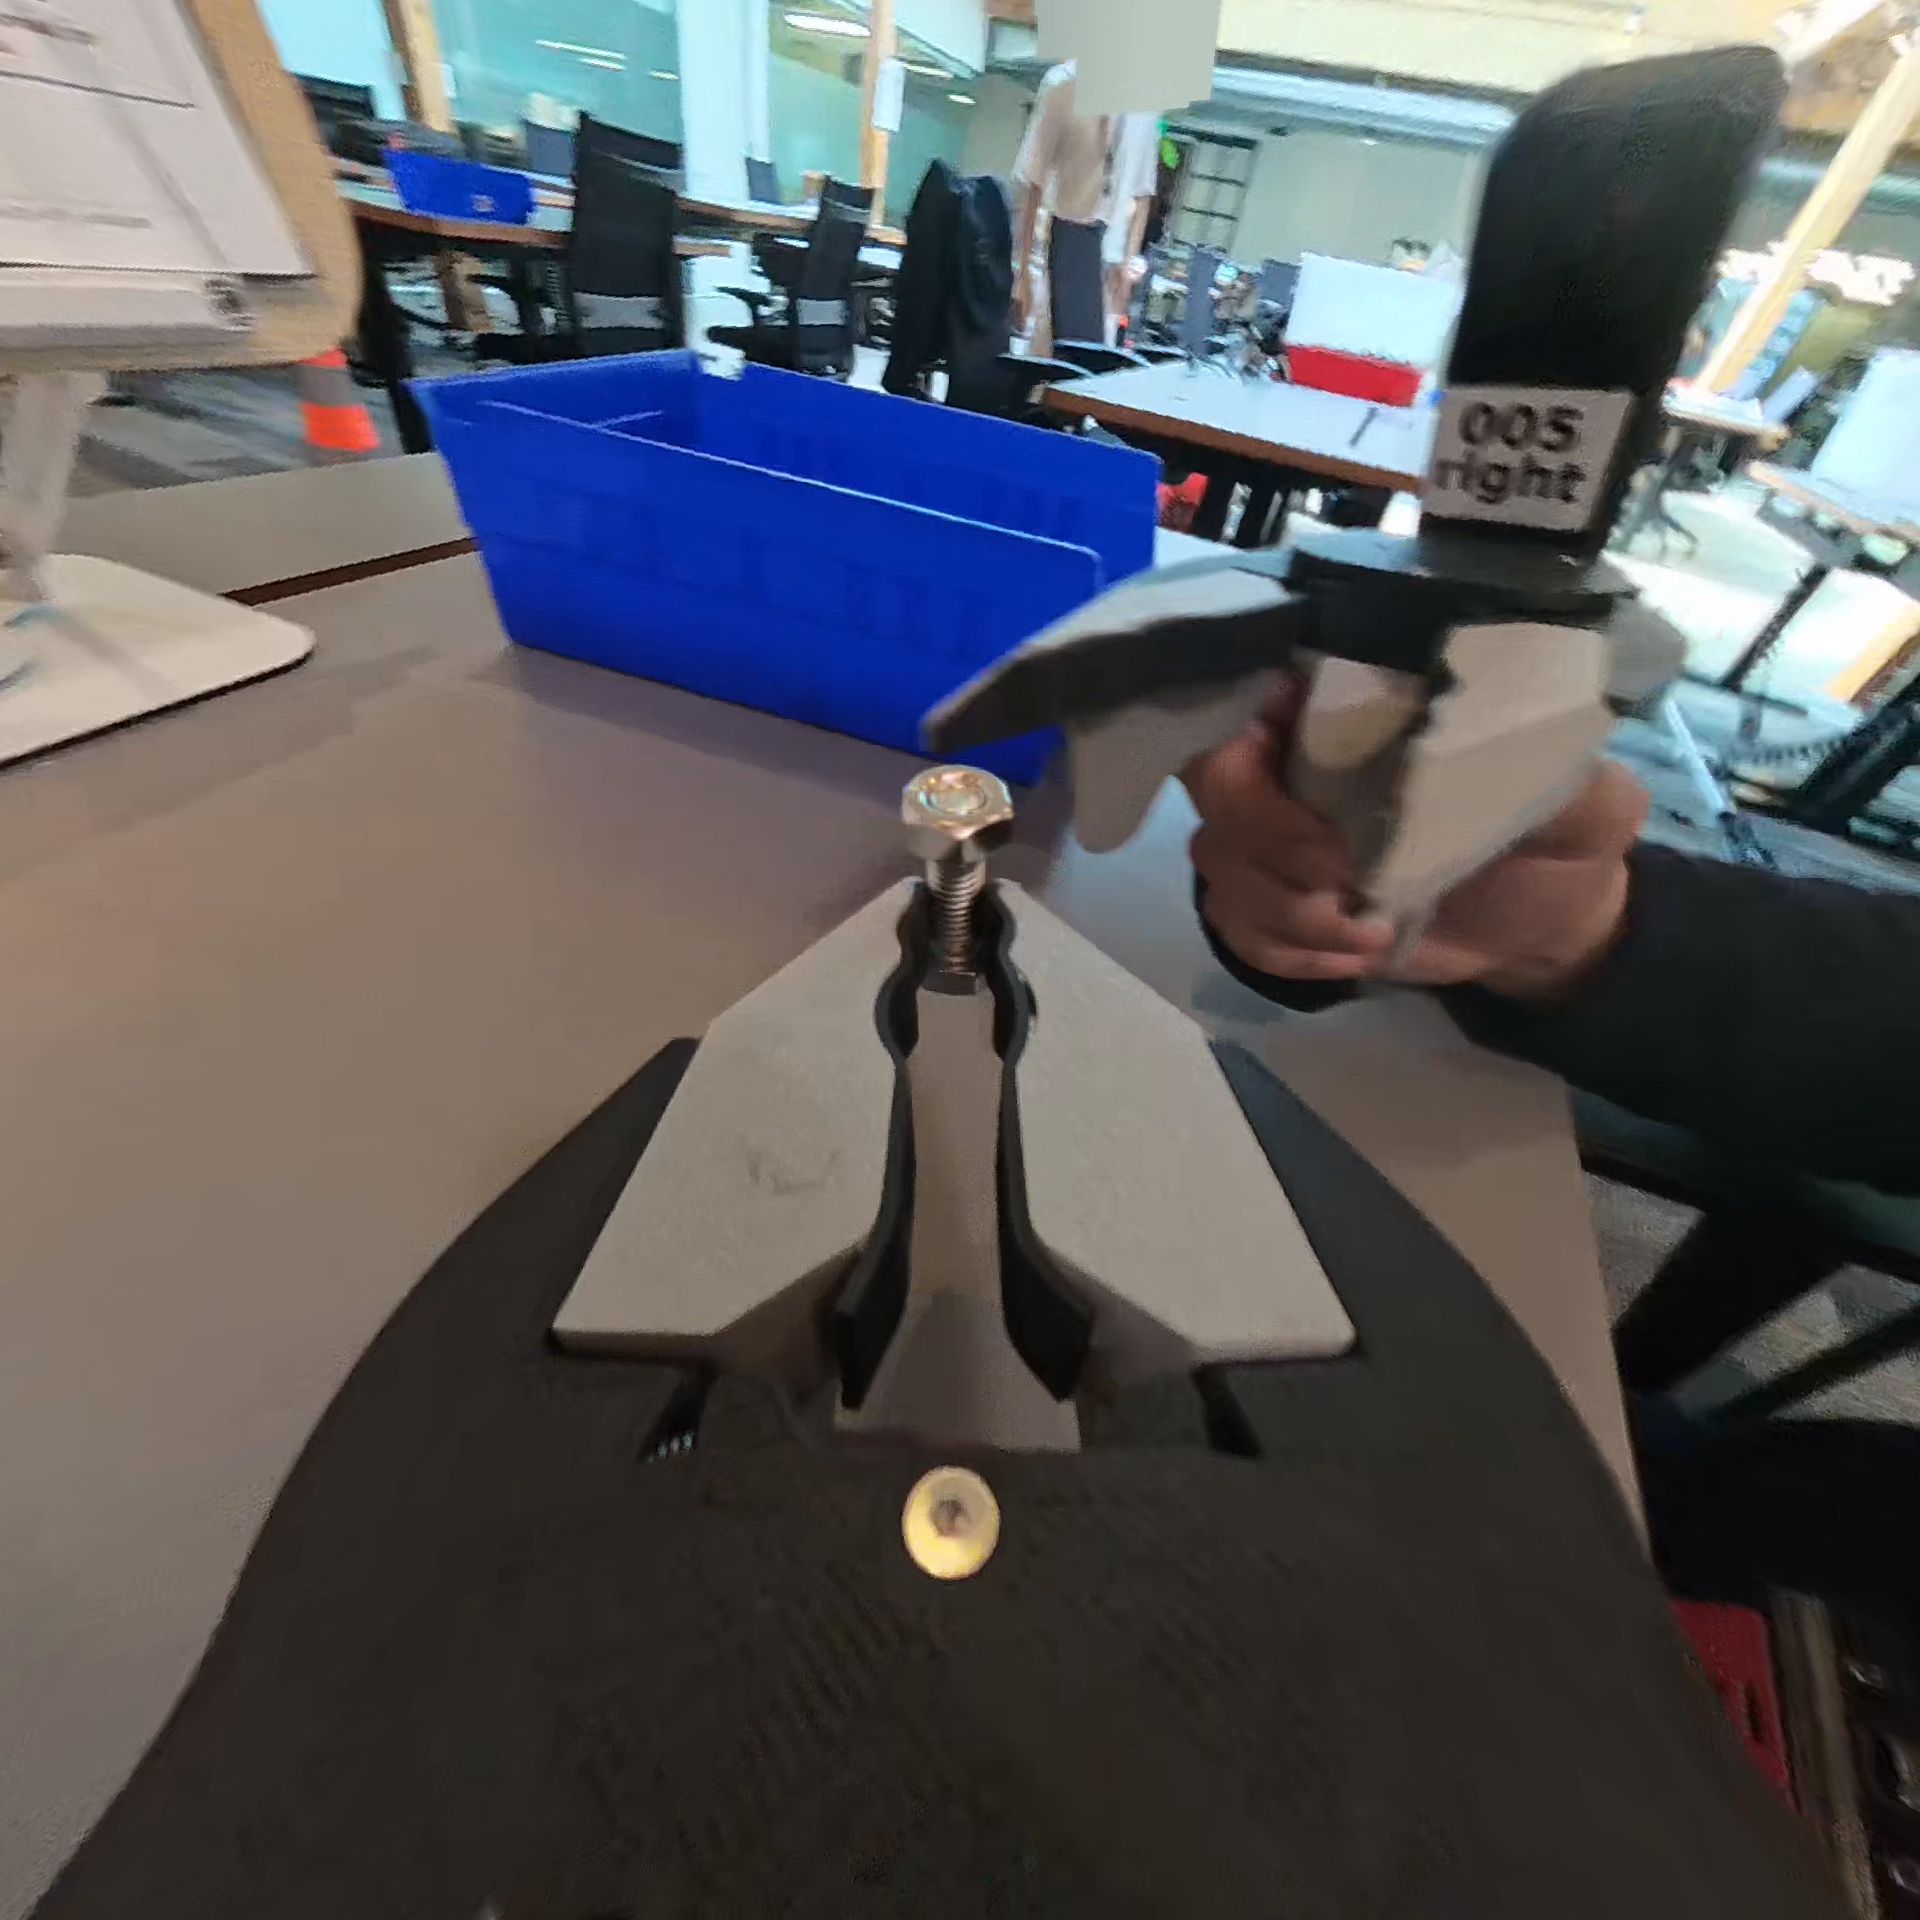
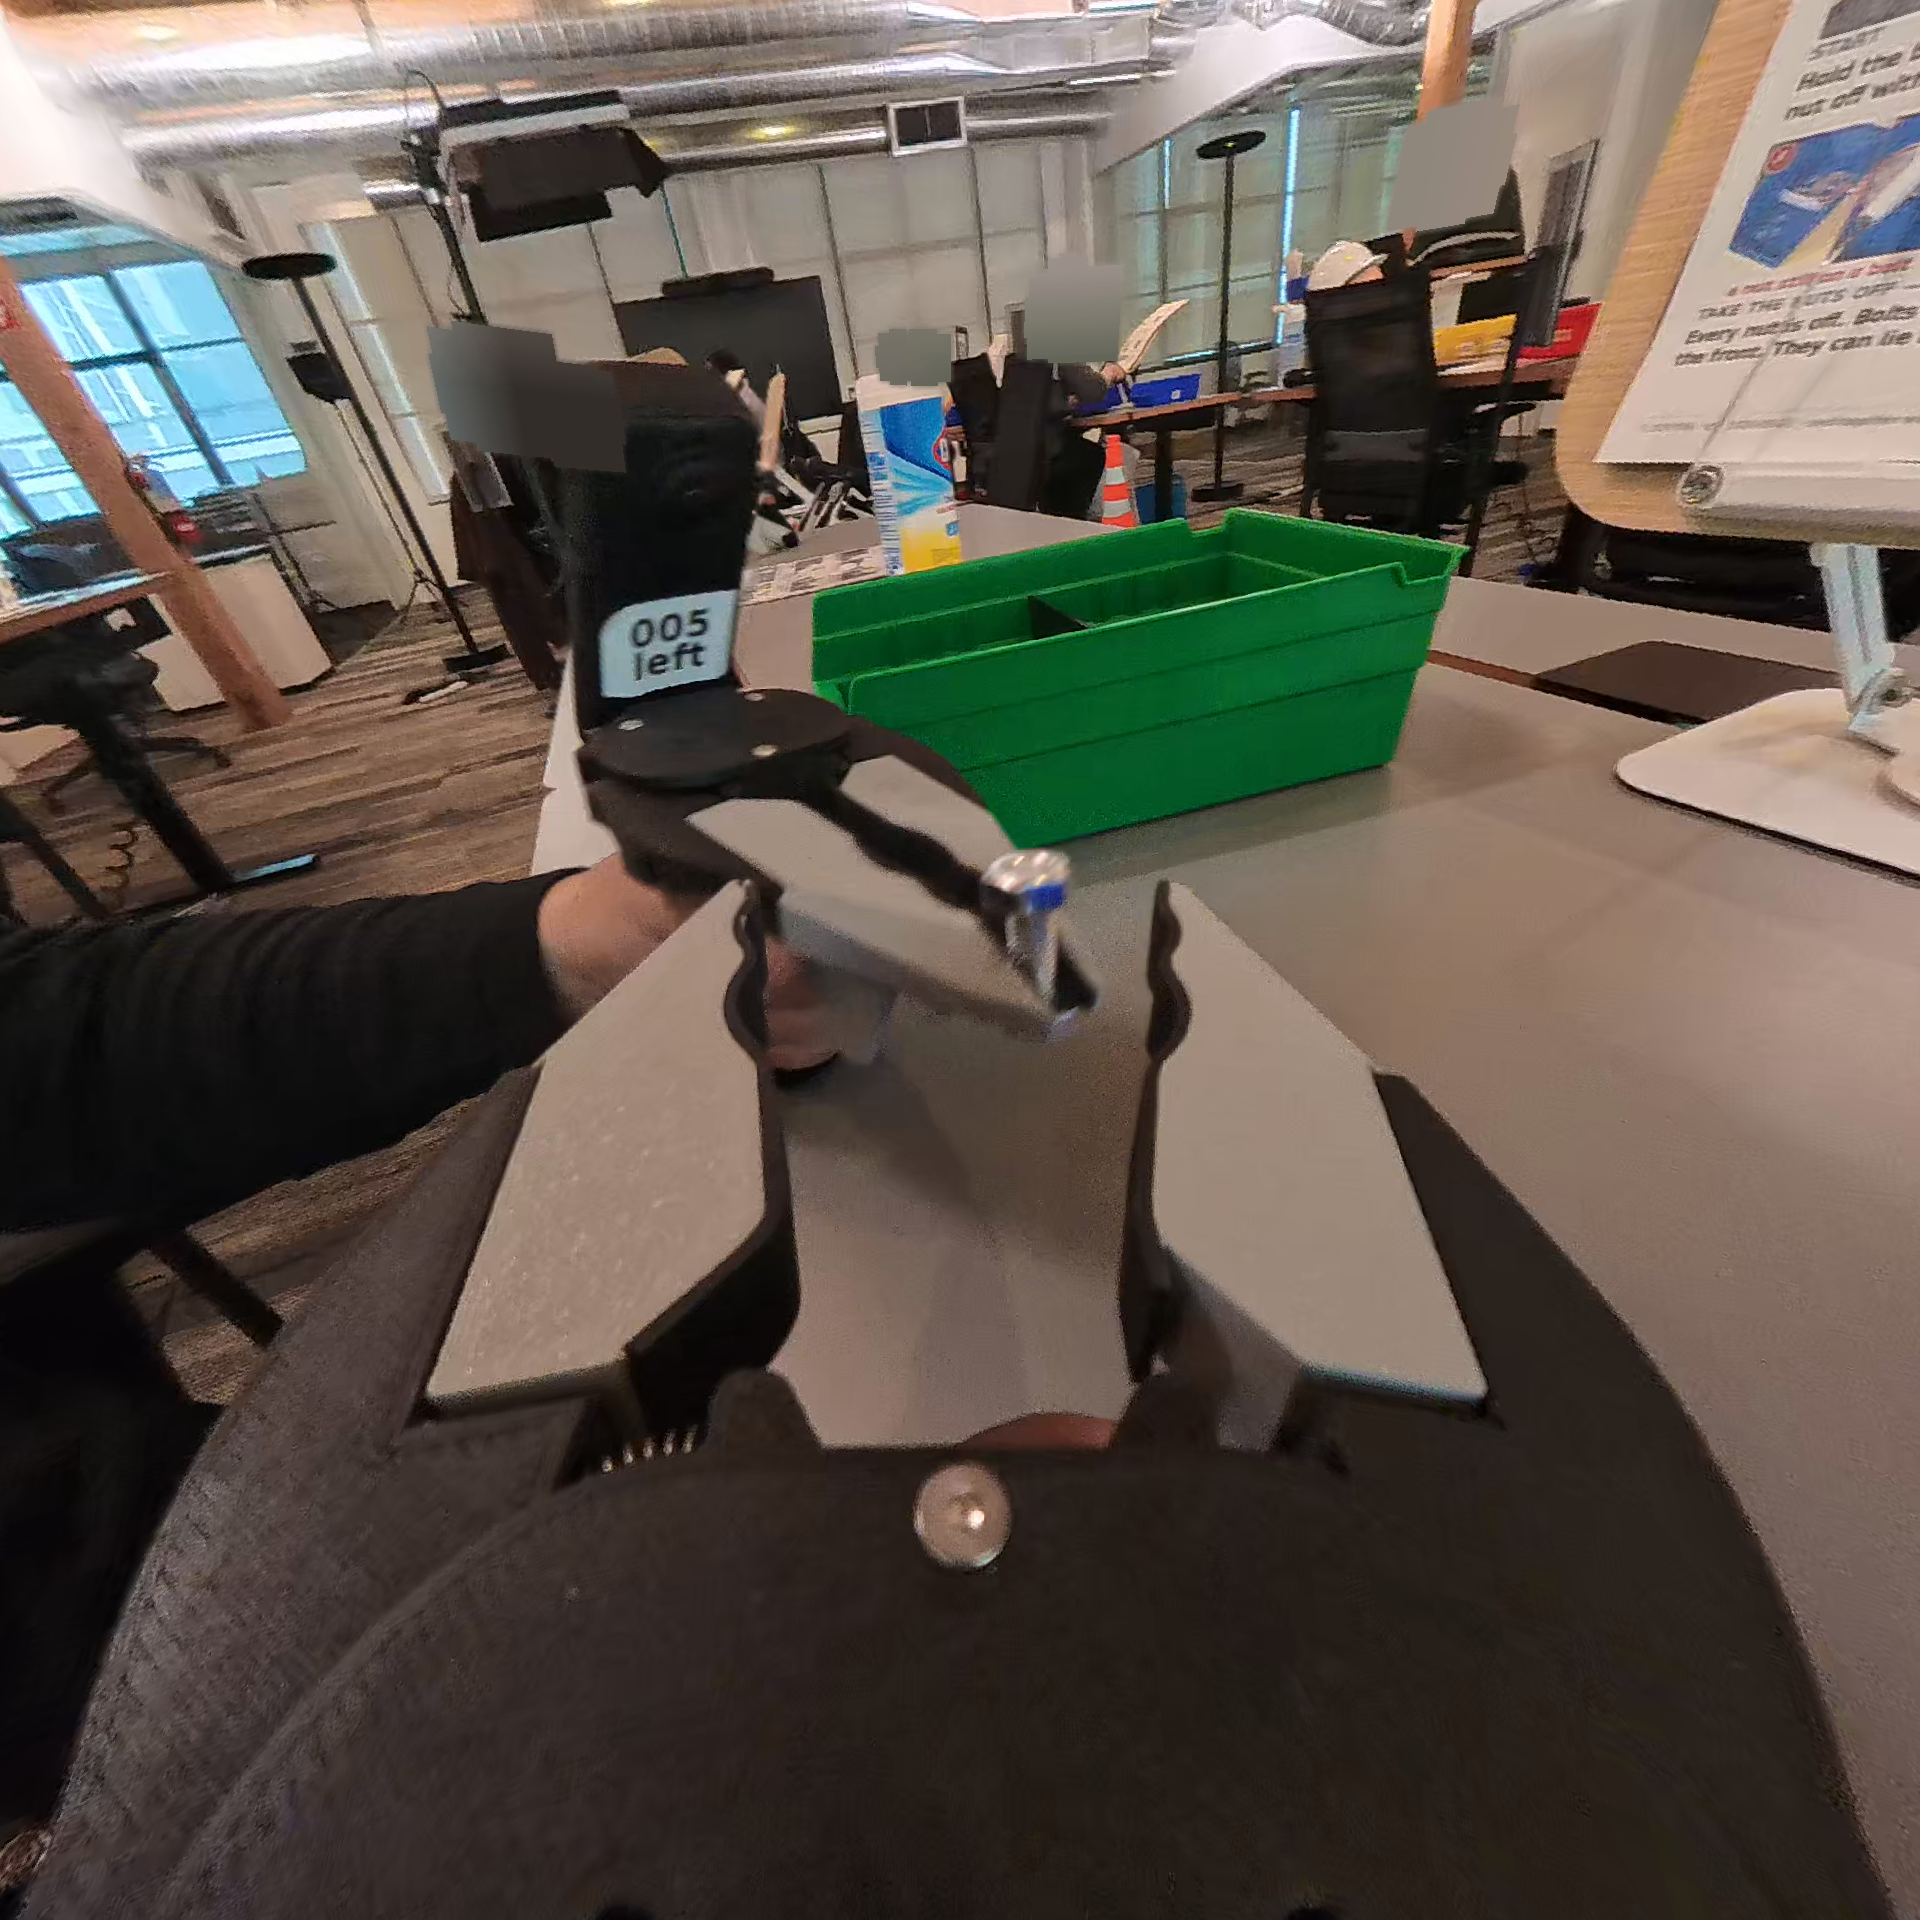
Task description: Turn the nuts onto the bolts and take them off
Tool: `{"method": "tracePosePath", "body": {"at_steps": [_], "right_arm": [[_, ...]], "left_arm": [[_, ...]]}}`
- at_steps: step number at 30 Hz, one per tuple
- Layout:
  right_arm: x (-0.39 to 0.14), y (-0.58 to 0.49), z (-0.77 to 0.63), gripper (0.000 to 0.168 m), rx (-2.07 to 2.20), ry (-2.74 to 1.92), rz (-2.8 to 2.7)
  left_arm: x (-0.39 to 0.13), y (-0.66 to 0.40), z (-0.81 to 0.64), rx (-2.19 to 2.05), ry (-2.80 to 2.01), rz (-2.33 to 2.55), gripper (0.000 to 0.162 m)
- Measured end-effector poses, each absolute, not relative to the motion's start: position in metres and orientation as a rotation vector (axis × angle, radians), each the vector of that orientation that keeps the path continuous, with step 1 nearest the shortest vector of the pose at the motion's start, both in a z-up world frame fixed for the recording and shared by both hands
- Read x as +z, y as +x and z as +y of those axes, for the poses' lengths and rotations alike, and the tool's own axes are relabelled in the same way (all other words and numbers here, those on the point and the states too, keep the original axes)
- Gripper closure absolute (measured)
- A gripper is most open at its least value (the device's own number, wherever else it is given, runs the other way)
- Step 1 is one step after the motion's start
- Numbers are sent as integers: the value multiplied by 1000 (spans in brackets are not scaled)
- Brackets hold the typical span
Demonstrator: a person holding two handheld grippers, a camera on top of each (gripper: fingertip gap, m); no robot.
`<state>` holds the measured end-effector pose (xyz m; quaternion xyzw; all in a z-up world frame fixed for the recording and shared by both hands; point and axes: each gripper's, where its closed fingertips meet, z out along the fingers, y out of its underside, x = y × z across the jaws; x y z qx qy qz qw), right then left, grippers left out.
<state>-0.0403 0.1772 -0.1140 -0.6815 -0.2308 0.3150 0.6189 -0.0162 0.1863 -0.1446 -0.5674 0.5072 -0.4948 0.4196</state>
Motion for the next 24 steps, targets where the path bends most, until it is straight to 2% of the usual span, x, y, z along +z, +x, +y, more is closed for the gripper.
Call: {"method": "tracePosePath", "body": {"at_steps": [3, 4, 5, 6, 7, 8, 11, 16, 17, 18, 19, 21, 24], "right_arm": [[-122, -49, 176, 98, 735, -1603, -576], [-123, -56, 170, 104, 753, -1605, -625], [-123, -55, 170, 96, 717, -1606, -627], [-122, -51, 172, 100, 665, -1600, -620], [-120, -52, 166, 129, 688, -1579, -652], [-114, -55, 158, 149, 769, -1538, -666], [-112, -44, 169, 102, 783, -1559, -550], [-124, -44, 179, 103, 699, -1618, -548], [-127, -51, 174, 110, 724, -1628, -599], [-127, -51, 173, 102, 698, -1634, -607], [-126, -49, 171, 125, 665, -1620, -631], [-112, -57, 153, 162, 782, -1520, -685], [-111, -44, 164, 121, 805, -1549, -570]], "left_arm": [[-149, -9, 164, -1236, -1359, 1393, 156], [-150, -8, 166, -1221, -1371, 1386, 156], [-149, -8, 174, -1203, -1397, 1348, 156], [-148, -10, 185, -1180, -1428, 1291, 156], [-148, -13, 197, -1152, -1460, 1234, 156], [-148, -17, 206, -1131, -1483, 1200, 156], [-146, -18, 198, -1185, -1458, 1228, 156], [-150, -9, 171, -1190, -1385, 1360, 156], [-150, -9, 174, -1181, -1395, 1344, 156], [-149, -10, 182, -1163, -1419, 1303, 156], [-148, -13, 194, -1138, -1454, 1241, 156], [-147, -23, 222, -1106, -1531, 1098, 156], [-142, -27, 219, -1257, -1537, 1069, 156]]}}
